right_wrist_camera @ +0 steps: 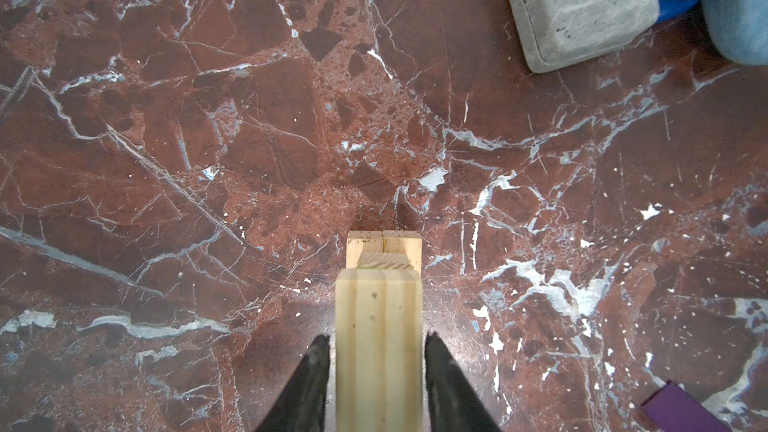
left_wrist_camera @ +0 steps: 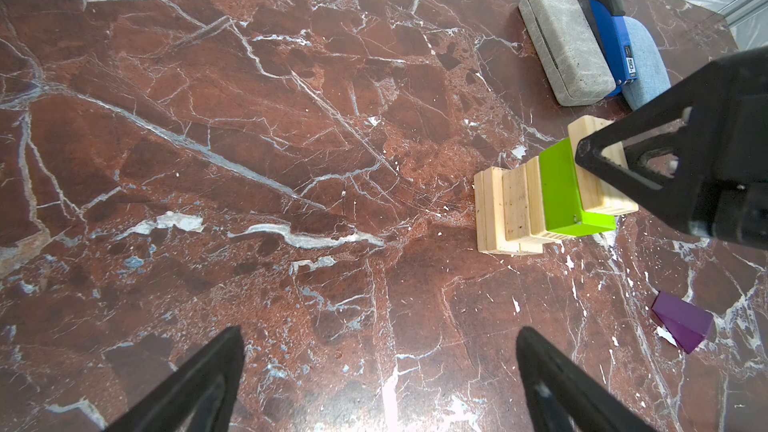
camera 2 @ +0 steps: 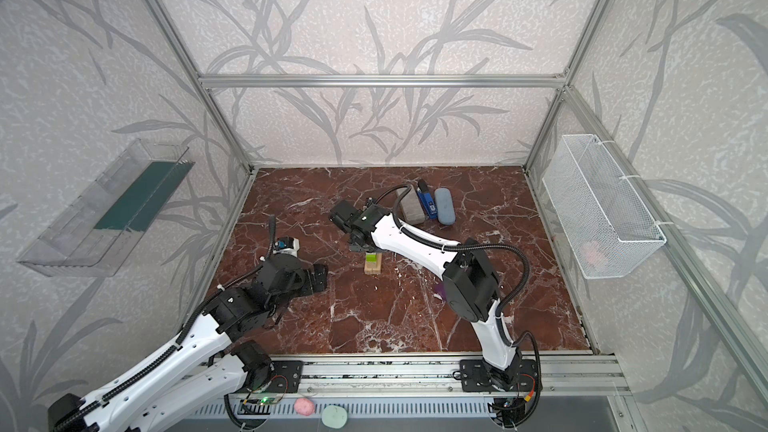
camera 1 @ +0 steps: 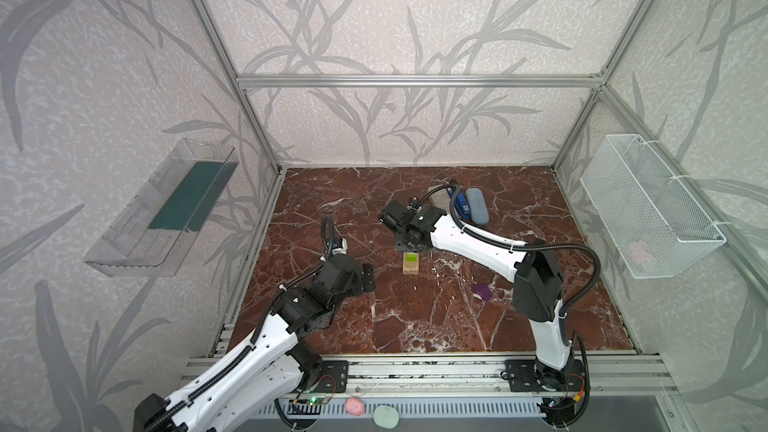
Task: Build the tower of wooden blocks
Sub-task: 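Lower the pine block onto the green block with the right gripper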
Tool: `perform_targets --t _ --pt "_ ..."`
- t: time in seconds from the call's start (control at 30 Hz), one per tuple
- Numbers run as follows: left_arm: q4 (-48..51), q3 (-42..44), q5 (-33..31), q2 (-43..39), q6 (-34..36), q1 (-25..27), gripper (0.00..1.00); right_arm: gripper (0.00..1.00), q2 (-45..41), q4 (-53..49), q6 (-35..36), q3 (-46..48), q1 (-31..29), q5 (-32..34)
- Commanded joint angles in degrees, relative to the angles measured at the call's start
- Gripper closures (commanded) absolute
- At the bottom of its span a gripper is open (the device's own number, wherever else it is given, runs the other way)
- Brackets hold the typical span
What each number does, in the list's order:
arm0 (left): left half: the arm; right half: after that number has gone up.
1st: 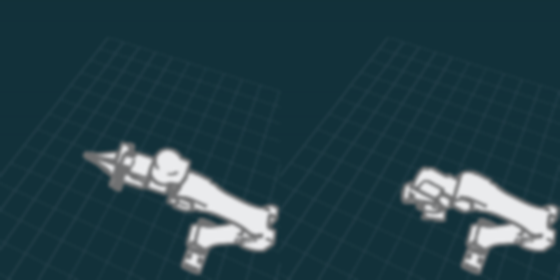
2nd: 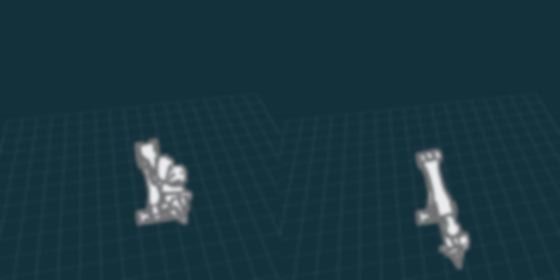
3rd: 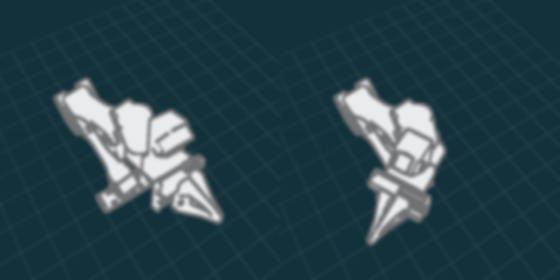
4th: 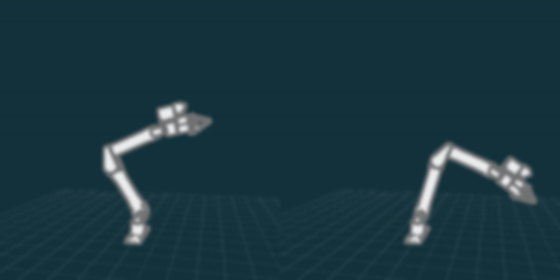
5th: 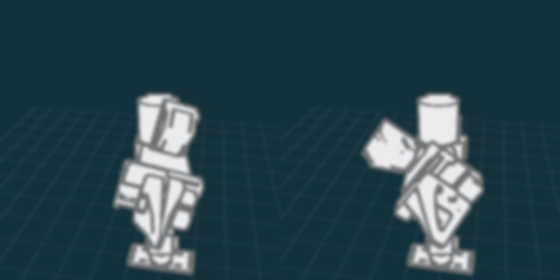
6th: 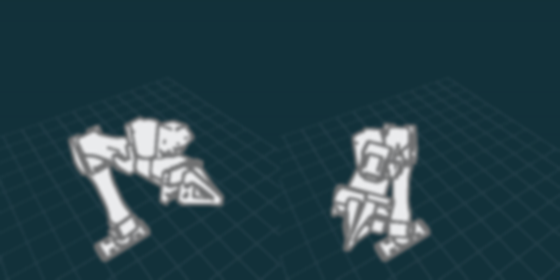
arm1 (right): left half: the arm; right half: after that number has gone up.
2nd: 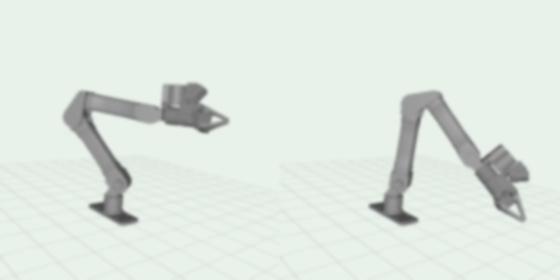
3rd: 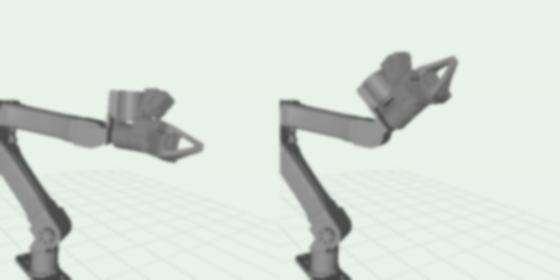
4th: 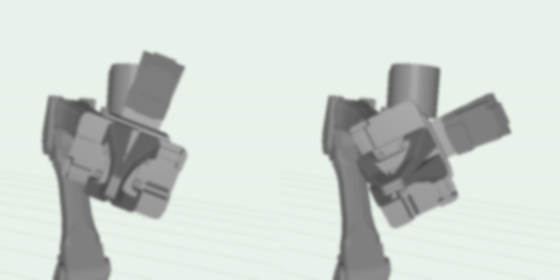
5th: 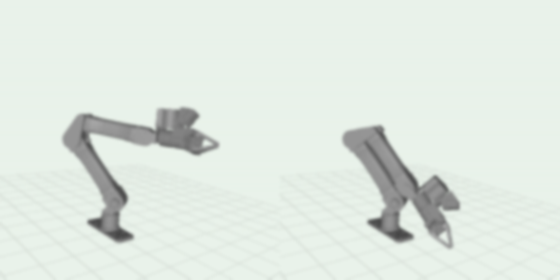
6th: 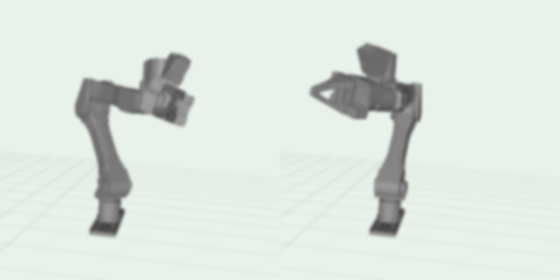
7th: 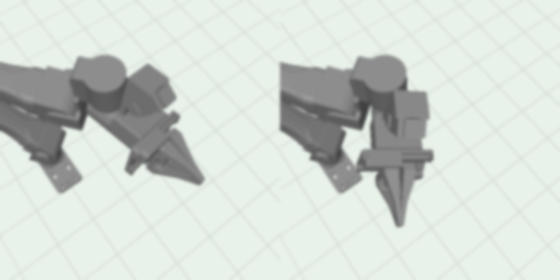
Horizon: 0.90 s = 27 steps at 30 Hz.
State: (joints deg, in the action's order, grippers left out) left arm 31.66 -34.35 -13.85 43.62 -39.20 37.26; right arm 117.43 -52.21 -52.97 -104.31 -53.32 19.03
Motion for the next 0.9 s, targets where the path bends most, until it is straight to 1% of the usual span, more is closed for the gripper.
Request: perform_targets --t 0.0,0.4,0.87 --pt "-0.11 0.51 -0.66 0.06 -0.40 -0.43 0.00 0.62 0.49 -1.32 -0.46 -0.41 -0.53 0.74" --pt "-0.02 0.50 -0.48 -0.26 -0.38 -0.42 0.00 0.65 -0.50 -0.34 -1.30 1.01 -0.89 0.32" --pt "0.06 0.51 -0.46 -0.40 -0.37 -0.43 0.00 0.65 -1.59 -0.54 -1.79 2.10 -1.08 2.24"
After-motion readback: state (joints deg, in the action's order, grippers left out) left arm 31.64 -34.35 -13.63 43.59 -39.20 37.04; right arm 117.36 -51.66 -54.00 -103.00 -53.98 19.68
